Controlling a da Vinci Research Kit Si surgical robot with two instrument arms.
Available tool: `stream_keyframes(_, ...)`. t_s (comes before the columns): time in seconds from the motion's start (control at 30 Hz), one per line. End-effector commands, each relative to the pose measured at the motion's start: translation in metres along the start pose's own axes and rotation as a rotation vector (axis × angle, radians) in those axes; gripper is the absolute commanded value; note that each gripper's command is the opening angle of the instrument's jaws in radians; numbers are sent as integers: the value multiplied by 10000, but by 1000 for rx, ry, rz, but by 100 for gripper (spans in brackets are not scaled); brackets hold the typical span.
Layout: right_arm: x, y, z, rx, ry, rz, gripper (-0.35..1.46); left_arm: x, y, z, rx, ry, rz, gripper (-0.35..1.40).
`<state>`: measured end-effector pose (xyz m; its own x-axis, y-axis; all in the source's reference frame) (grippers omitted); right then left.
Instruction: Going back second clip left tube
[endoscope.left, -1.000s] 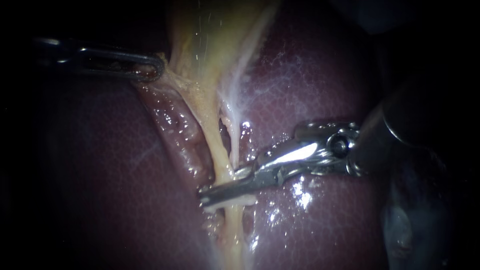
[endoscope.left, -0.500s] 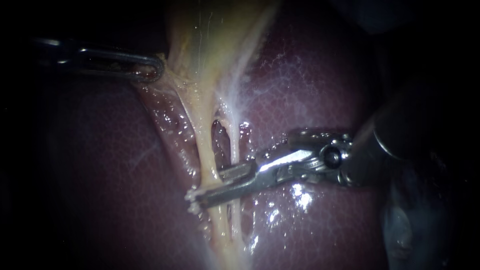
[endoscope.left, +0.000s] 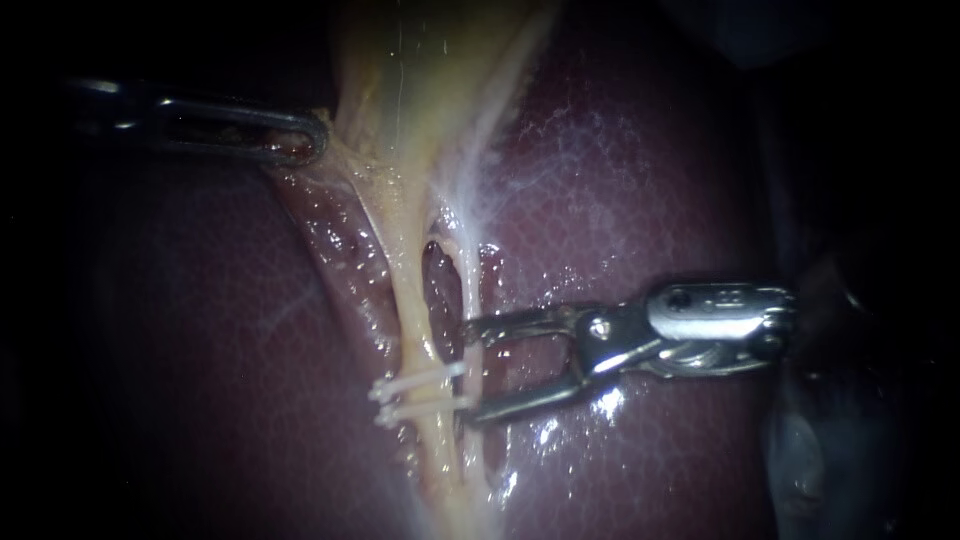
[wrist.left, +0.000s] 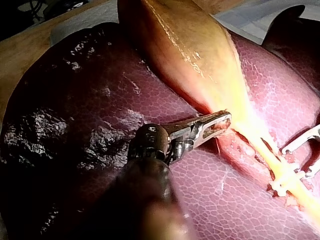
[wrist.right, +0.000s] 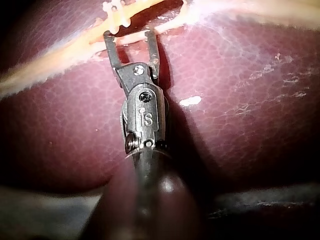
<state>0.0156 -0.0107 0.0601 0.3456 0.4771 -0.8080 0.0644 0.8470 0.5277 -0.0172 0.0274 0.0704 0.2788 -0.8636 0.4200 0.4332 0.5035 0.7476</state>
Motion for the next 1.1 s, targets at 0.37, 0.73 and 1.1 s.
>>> stream_keyframes(0.37,35,1,-54,-61,-32,-116,50,1,0,0,1,0,1,-35)
stream_keyframes(0.73,37,1,-71,-59,-41,-123,49,6,-1,11,-2,-2,5,-35)
stream_keyframes(1.1,33,0,-80,-61,-42,-121,49,23,-1,59,14,12,24,-35)
